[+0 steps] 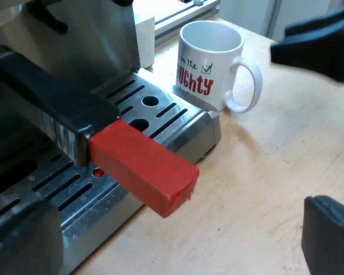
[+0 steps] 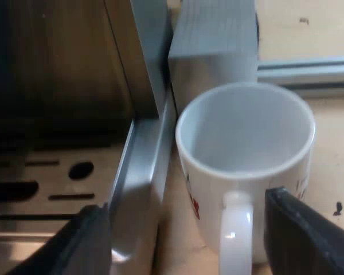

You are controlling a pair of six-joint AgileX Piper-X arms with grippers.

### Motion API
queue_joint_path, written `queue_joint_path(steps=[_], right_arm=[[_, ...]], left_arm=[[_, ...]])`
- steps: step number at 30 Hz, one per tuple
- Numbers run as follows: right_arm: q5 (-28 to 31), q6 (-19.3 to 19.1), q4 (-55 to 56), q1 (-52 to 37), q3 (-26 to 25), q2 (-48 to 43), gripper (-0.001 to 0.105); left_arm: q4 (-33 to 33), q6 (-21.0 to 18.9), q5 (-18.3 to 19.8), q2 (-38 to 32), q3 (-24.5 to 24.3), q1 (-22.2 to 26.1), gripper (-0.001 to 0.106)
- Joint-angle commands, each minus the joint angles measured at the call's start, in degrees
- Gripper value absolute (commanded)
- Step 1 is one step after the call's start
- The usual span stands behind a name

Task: Remove mug from coffee machine

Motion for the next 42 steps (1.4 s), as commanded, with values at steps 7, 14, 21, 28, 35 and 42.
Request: queue_joint_path(steps=[7, 14, 21, 28, 35, 42], right_arm=[[-1.5, 3.3, 55.3, 0.2, -14.8, -9.6, 0.059], [-11.4, 3.2, 74.1, 0.2, -24.7, -10.2, 0.059], [-15.0, 3.2, 79.5, 0.2, -30.8, -10.2, 0.059], [-17.0, 3.2, 79.5, 0.0, -37.9, -9.9, 0.059], [-18.2, 3.0, 79.5, 0.0, -46.1, -6.5, 0.059], [-18.2, 2.9, 78.1, 0.0, -50.1, -2.6, 0.059]], left_arm=[[-0.2, -0.3, -3.0, -0.2, -1.2, -0.2, 0.085], [-0.2, -0.3, -4.3, -0.2, -4.1, -0.2, 0.085], [0.2, -1.7, -6.7, -0.2, -10.5, -0.2, 0.085], [10.8, -2.8, -4.2, -0.2, -19.3, 0.6, 0.085], [15.7, -3.8, 1.1, -0.2, -26.7, 12.9, 0.085], [17.0, -7.4, 6.3, -0.2, -28.3, 25.8, 0.085]])
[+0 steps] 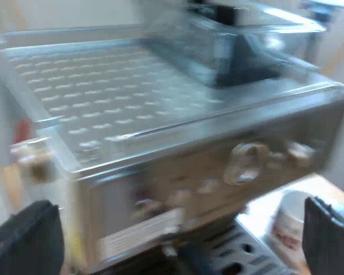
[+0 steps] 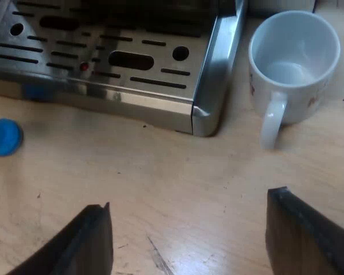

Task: Remove mug from coffee machine

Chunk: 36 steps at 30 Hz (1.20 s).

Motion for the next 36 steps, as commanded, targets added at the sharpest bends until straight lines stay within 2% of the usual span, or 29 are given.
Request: queue_joint_path(steps=[1, 7, 13, 16, 18, 20, 25, 29, 36], right_arm=[[-0.3, -0.5, -1.8, -0.1, -1.1, 1.6, 0.059], [0.5, -0.9, -3.2, -5.8, -1.1, 2.9, 0.059], [-4.3, -6.7, -2.8, -19.2, -1.1, 2.4, 0.059], [-4.6, -9.6, -2.6, -25.2, -1.1, 1.6, 0.059], [-4.6, -11.4, -2.3, -28.1, -1.1, 1.0, 0.059], [-4.6, -13.7, -1.8, -31.7, -1.1, -0.3, 0.059], [-4.3, -15.8, -1.7, -35.7, -0.2, -3.6, 0.059], [-4.3, -17.1, -2.0, -36.0, 2.4, -8.0, 0.059], [-4.3, -17.1, -3.0, -36.0, 5.8, -17.1, 0.059]], left_arm=[[1.2, -2.0, 1.2, -0.2, -0.6, 3.0, 0.085], [7.8, -1.9, 1.1, -0.2, -0.9, 6.9, 0.085], [13.3, -1.7, 1.1, -0.3, -1.7, 10.4, 0.085], [16.4, 0.7, 0.9, -0.3, -2.2, 11.3, 0.085], [18.0, 1.9, -0.2, -0.5, -2.1, 11.4, 0.085], [20.9, 4.0, -3.8, -1.3, -2.1, 11.4, 0.085], [24.1, 7.2, -8.4, -3.2, -2.1, 11.4, 0.085], [26.2, 8.2, -8.4, -5.6, -2.1, 11.4, 0.085], [28.0, 9.3, -8.4, -9.4, -2.1, 11.4, 0.085]])
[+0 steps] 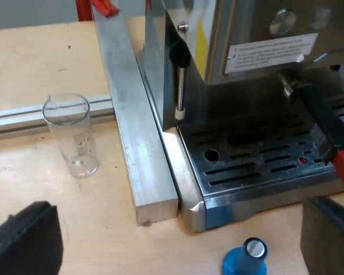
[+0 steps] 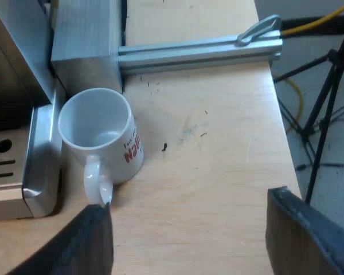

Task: Remove mug from coffee machine

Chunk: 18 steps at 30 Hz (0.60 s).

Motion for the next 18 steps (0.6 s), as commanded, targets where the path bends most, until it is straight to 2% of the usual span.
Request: queue_joint_path(steps=[1, 4, 8, 18], right_arm=[[0.0, -0.9, -1.3, -0.3, 0.8, -4.9, 0.059], [0.0, -1.3, -1.3, -0.3, 1.4, -10.7, 0.059], [0.0, -3.5, -1.2, -0.3, 1.5, -15.9, 0.059], [0.0, -3.6, -1.1, -0.3, 1.9, -24.6, 0.059]], left_arm=[[1.2, 0.5, -0.7, -2.0, -0.5, -0.1, 0.085], [2.4, 0.7, -0.7, -4.1, -0.5, -0.1, 0.085], [2.4, 0.7, -0.3, -7.9, 0.0, -0.1, 0.085], [2.8, 0.7, 1.5, -18.9, 2.7, -0.2, 0.085]])
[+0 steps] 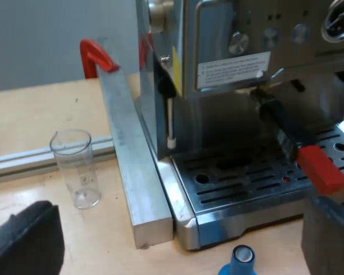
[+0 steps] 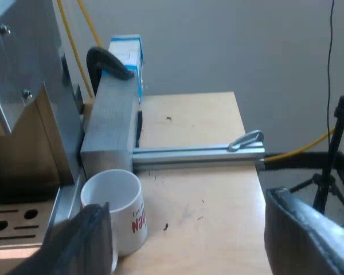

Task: Remove mug from coffee machine

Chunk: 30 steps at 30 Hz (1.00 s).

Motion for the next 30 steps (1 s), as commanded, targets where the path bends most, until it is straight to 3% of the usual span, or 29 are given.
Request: queue_joint_path(steps=[1, 7, 11, 17, 24, 30], right_arm=[[0.0, -1.0, -0.4, -0.3, -0.1, -2.1, 0.059], [0.0, -1.0, 1.4, -0.3, 0.1, -4.4, 0.059], [-1.8, -1.0, 1.7, -0.3, 2.2, -4.3, 0.059], [-6.7, -1.0, 1.3, -0.3, 6.0, -4.3, 0.059], [-6.7, -1.0, 0.9, -0.3, 10.2, -4.3, 0.059], [-6.9, -1.0, -1.1, -0.3, 13.8, -4.3, 0.059]], left_arm=[[0.4, 0.3, 0.4, -3.5, 0.3, -0.2, 0.085], [4.4, 0.6, 0.4, -9.6, 0.4, -0.2, 0.085], [9.4, 2.4, 0.4, -9.7, 0.5, -0.2, 0.085], [9.7, 2.5, 0.3, -9.7, 0.5, -0.2, 0.085], [9.5, 2.5, 0.0, -9.7, 0.7, -0.2, 0.085], [5.7, 2.5, 0.0, -9.7, 5.0, -0.2, 0.085]])
